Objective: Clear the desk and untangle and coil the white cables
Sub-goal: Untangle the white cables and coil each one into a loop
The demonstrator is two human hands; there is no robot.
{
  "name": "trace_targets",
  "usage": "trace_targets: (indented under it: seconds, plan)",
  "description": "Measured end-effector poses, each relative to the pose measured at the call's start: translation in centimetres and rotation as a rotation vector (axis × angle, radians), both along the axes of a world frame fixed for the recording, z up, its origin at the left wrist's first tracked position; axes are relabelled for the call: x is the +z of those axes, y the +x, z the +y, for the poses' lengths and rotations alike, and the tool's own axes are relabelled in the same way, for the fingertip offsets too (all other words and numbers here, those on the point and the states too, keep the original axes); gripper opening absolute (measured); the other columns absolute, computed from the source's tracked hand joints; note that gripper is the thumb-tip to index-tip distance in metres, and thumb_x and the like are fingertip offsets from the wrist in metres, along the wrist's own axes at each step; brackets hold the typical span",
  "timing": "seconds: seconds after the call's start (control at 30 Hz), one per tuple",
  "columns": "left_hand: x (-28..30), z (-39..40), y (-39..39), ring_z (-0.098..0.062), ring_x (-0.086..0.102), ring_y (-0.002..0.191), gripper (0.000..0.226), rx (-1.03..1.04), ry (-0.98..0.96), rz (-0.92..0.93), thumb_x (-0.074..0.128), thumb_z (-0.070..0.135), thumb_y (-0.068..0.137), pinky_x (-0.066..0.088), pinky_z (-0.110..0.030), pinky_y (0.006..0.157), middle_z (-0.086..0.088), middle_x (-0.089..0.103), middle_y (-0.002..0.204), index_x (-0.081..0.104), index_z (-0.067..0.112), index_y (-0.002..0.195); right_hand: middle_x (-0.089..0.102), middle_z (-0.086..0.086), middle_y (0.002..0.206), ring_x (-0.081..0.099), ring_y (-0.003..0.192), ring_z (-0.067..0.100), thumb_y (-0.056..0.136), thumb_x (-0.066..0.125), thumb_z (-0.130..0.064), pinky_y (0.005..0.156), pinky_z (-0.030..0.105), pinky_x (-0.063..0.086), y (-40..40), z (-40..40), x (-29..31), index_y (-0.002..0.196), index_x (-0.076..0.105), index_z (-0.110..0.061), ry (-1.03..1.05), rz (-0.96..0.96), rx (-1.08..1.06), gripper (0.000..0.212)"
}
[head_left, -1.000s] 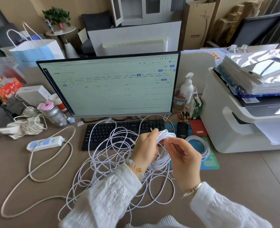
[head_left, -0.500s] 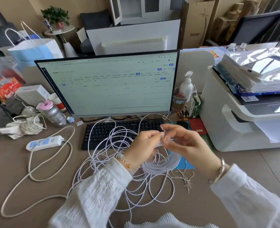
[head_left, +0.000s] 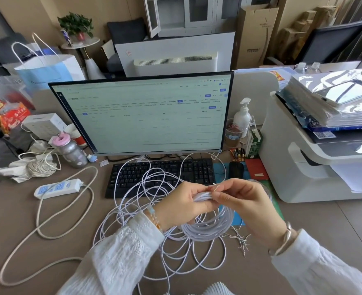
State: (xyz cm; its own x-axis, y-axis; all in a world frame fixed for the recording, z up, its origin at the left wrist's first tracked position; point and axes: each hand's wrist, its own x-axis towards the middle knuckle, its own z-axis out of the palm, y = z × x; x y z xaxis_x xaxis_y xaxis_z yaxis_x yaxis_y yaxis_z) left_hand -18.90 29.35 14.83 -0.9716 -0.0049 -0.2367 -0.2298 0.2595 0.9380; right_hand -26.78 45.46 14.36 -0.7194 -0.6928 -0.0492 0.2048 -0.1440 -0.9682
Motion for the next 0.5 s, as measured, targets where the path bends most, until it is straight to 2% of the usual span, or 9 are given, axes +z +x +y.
trace_targets:
  seconds: [0.07,0.17,0.27,0.37,0.5]
  plan:
    - [0.4,-0.4,0.3,-0.007,0.033,0.041,0.009,-0.051,0.085,-0.023,0.065,0.019,0.092,0.030,-0.020,0.042,0.010,0.041,0.051,0.069,0.021,0.084,0.071,0.020,0.089,0.068,0.079,0.026,0.071,0.071,-0.002,0.071,0.027,0.057,-0.6,0.4,0.6,0.094,0.062,0.004,0.003,-0.018,0.081,0.025]
    - [1.2,-0.9,0.6,-0.011,0.025,0.041,0.007,-0.135,0.180,-0.090,0.065,0.022,0.090,0.024,-0.024,0.042,0.002,0.032,0.051,0.069,0.019,0.085,0.071,0.021,0.093,0.069,0.081,0.027,0.073,0.070,-0.006,0.074,0.029,0.057,-1.6,0.8,1.4,0.106,0.064,-0.001,0.081,-0.001,0.183,0.034]
    - [1.7,-1.2,0.5,-0.012,0.021,0.040,0.009,-0.231,0.257,-0.160,0.064,0.021,0.092,0.019,-0.026,0.042,0.002,0.029,0.050,0.070,0.018,0.085,0.073,0.017,0.087,0.069,0.076,0.024,0.073,0.072,-0.014,0.072,0.026,0.057,-2.0,0.7,2.1,0.093,0.071,-0.002,0.166,0.111,0.256,0.023]
    - [1.8,-1.3,0.5,-0.011,0.020,0.038,0.013,-0.296,0.359,-0.201,0.061,0.020,0.094,0.019,-0.025,0.041,0.003,0.027,0.048,0.071,0.019,0.087,0.071,0.017,0.085,0.068,0.076,0.024,0.073,0.075,-0.019,0.074,0.027,0.055,-2.4,0.8,2.6,0.087,0.071,-0.001,0.182,0.114,0.359,0.023]
    - [1.3,-1.8,0.9,-0.010,0.019,0.038,0.013,-0.360,0.607,-0.241,0.068,0.035,0.088,0.020,-0.021,0.039,0.010,0.030,0.047,0.070,0.022,0.084,0.073,0.011,0.086,0.070,0.078,0.021,0.078,0.072,-0.010,0.076,0.026,0.055,-2.2,1.5,3.1,0.088,0.071,-0.002,0.171,0.207,0.401,0.013]
